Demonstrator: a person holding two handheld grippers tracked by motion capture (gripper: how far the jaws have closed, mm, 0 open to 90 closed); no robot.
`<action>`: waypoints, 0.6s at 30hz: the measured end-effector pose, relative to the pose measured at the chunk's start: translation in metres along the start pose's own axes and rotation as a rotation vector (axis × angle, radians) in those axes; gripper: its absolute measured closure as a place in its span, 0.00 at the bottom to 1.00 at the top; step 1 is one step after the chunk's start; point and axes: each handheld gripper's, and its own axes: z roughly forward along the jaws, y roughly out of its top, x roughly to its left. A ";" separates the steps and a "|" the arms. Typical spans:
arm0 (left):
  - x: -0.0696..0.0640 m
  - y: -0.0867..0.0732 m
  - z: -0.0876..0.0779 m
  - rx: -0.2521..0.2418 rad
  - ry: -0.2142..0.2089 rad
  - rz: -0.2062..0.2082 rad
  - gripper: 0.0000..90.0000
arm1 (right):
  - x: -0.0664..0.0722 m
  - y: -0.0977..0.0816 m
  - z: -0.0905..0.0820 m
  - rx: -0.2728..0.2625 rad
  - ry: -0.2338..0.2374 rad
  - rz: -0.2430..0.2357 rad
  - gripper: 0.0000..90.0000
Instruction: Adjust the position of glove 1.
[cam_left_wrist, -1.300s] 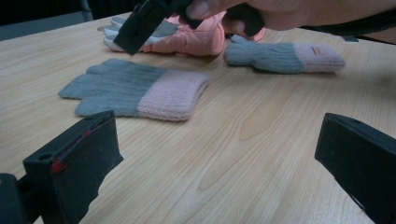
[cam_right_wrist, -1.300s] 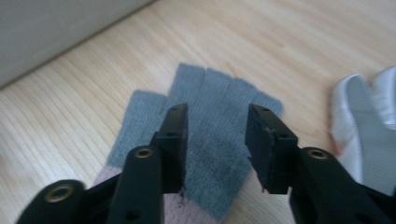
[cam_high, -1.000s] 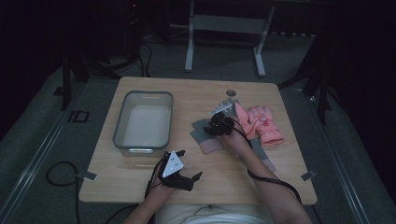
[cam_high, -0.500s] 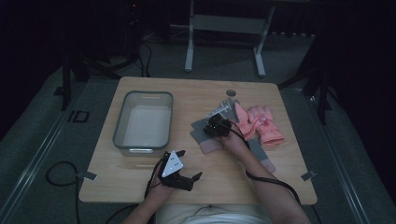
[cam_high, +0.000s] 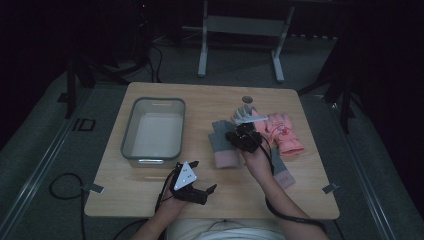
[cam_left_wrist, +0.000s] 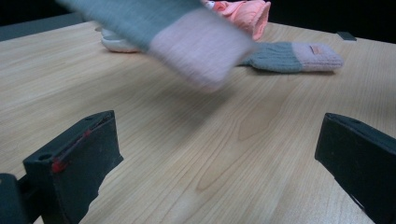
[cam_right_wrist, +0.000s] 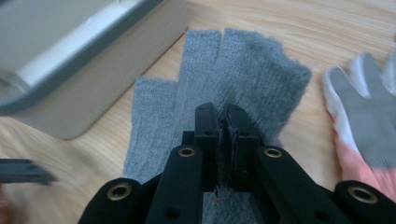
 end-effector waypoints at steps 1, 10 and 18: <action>0.000 0.000 0.000 0.000 0.000 -0.001 0.00 | 0.002 -0.004 -0.006 -0.014 -0.005 0.017 0.95; 0.000 0.000 0.000 -0.002 0.002 0.000 0.00 | 0.012 -0.046 -0.012 -0.015 -0.067 0.137 0.95; 0.000 0.000 0.000 -0.004 0.002 0.001 0.00 | 0.014 -0.074 0.011 0.044 -0.057 0.166 0.95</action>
